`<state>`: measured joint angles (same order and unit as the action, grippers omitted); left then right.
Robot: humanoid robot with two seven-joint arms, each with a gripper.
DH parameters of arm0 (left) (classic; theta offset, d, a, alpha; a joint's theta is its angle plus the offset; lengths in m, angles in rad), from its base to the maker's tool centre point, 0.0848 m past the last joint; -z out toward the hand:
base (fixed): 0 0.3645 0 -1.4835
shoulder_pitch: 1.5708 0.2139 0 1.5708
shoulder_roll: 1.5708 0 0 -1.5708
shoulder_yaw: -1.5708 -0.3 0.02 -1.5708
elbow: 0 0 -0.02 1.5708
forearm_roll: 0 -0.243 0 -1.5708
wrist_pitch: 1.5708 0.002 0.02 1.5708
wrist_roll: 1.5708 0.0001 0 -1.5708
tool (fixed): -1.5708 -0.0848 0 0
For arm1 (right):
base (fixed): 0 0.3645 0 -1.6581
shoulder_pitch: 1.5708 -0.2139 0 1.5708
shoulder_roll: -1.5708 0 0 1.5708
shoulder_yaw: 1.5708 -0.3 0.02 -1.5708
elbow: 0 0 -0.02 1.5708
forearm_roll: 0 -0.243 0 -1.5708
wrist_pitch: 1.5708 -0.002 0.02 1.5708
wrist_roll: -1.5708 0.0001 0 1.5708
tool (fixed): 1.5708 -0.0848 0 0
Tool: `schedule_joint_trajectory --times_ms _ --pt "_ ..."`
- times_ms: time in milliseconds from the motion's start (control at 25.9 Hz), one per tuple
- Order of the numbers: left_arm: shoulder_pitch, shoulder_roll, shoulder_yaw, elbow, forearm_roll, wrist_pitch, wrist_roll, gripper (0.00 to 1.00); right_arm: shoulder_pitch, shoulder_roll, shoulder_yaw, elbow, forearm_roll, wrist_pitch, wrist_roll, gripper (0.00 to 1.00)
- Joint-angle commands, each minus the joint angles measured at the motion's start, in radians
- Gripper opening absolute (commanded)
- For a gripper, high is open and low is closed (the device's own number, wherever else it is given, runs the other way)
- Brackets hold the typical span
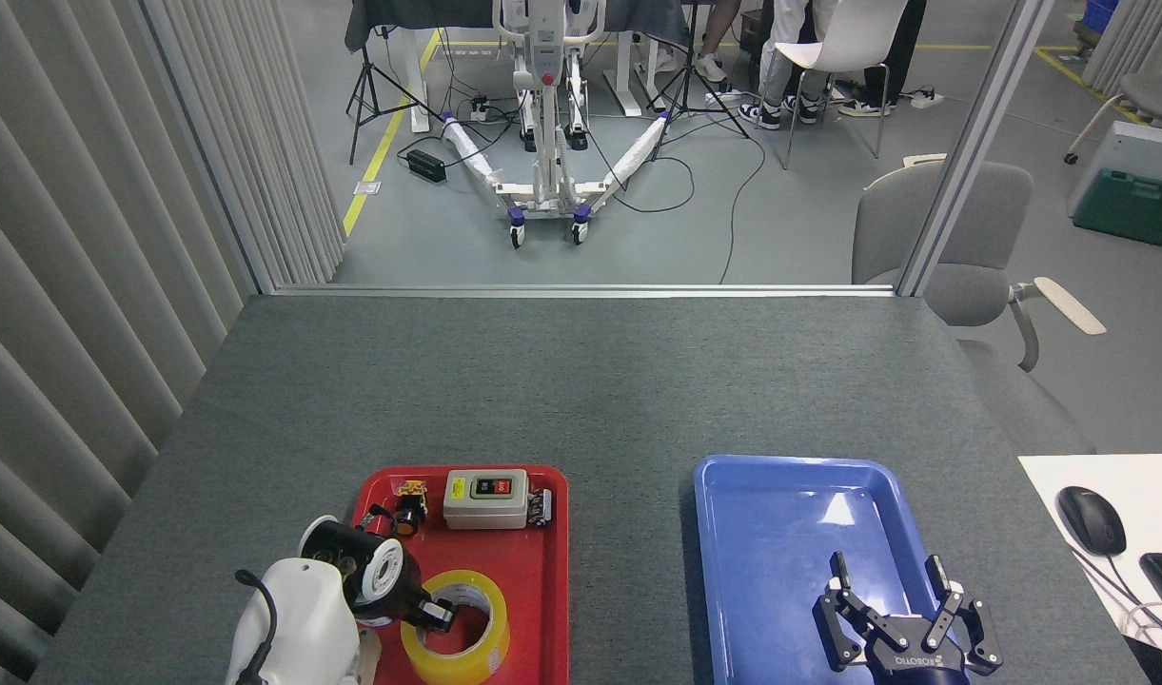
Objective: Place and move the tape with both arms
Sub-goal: 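Lift the tape and carry it toward the blue tray and right gripper, then grasp the tape with the right gripper from the left gripper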
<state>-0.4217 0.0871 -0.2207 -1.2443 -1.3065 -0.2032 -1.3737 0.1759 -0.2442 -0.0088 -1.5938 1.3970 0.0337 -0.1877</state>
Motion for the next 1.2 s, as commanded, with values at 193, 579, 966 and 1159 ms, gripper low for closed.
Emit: schedule_joint_trajectory --times_ms 193,579,966,1159 --pt "-0.038 -0.001 0.000 -0.069 0.073 -0.101 0.038 0.00 -0.001 -0.003 0.000 0.000 -0.001 0.000 -0.003 1.00" --pt "-0.075 -0.190 0.132 0.178 0.788 -0.582 0.320 0.00 0.000 -0.004 0.000 0.002 0.000 -0.024 -0.061 1.00" --pt "-0.134 -0.222 0.119 0.330 0.905 -0.582 0.329 0.00 0.014 -0.015 0.000 0.000 0.004 -0.198 -0.101 1.00" --pt "-0.127 -0.221 0.112 0.322 0.914 -0.582 0.329 0.00 0.039 -0.073 -0.011 -0.017 0.011 -0.497 -0.328 1.00"
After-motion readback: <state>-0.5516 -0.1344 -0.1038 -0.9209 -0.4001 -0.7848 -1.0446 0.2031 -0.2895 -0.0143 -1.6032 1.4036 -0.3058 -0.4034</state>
